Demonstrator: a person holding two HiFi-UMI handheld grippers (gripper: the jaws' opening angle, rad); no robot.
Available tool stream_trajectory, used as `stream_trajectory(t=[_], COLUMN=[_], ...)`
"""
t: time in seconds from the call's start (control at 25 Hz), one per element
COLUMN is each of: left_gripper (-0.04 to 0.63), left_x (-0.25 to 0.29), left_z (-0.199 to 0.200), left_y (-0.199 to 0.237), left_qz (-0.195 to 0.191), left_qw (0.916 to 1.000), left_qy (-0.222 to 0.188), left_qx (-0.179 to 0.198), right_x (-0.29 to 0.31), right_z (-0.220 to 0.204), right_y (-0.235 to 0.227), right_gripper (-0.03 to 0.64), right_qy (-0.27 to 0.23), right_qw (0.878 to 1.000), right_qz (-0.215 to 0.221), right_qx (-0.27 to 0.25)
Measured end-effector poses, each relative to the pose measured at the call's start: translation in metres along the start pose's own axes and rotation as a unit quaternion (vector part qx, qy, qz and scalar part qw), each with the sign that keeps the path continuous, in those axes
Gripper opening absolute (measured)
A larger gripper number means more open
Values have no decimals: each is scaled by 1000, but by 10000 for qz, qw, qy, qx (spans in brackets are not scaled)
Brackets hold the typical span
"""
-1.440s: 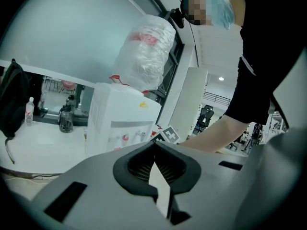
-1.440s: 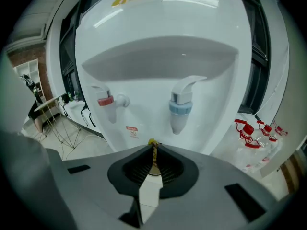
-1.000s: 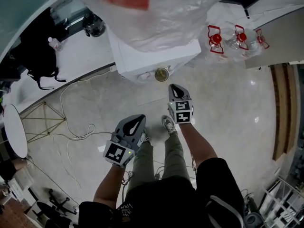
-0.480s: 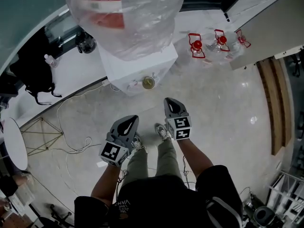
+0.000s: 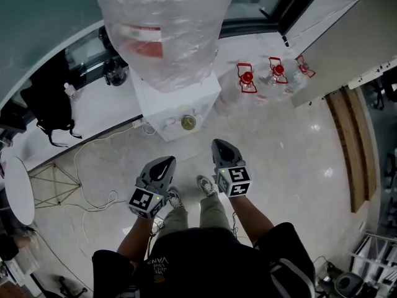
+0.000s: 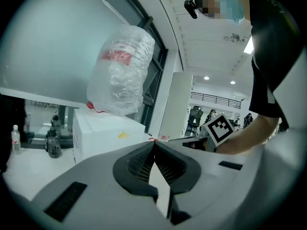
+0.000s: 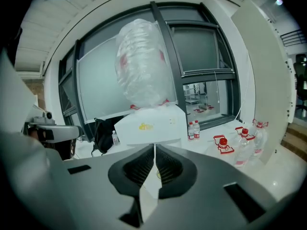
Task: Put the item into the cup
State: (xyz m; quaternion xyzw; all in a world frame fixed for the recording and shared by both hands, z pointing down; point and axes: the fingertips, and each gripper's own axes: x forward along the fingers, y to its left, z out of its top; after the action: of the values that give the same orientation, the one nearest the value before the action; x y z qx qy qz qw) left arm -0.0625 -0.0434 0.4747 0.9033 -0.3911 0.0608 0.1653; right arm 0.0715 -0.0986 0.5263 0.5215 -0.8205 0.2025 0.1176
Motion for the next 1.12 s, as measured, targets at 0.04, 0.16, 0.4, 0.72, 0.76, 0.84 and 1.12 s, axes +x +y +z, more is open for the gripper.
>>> stream_trajectory(t=[0.04, 0.16, 0.4, 0.72, 0.76, 0.84, 1.12], left_gripper=[18, 20, 19, 18, 20, 20, 20], left_x=[-3, -8, -19, -31, -33, -37, -55], left_z=[2, 14, 37, 59, 62, 68, 79], left_y=[-1, -7, -18, -36, -38, -43, -55], left_qz=[32, 61, 218, 399, 419, 467, 645], left_qw=[10000, 9999, 9991, 9977, 9975, 9969, 9952], left_qy=[32, -138, -352, -508, -531, -590, -671], left_qx=[12, 58, 100, 188, 201, 231, 314], right_x=[-6, -23, -49, -72, -76, -84, -115], right_z=[6, 22, 42, 65, 69, 80, 103], right_y=[0, 2, 7, 20, 21, 23, 29], right_gripper=[48, 48, 48, 48, 48, 48, 48], right_qy=[-59, -183, -243, -290, -324, -407, -671], right_qw=[10000, 9998, 9995, 9973, 9969, 9961, 9932], right_qz=[-3, 27, 169, 531, 563, 622, 757], right_qx=[34, 81, -82, -413, -433, -480, -581])
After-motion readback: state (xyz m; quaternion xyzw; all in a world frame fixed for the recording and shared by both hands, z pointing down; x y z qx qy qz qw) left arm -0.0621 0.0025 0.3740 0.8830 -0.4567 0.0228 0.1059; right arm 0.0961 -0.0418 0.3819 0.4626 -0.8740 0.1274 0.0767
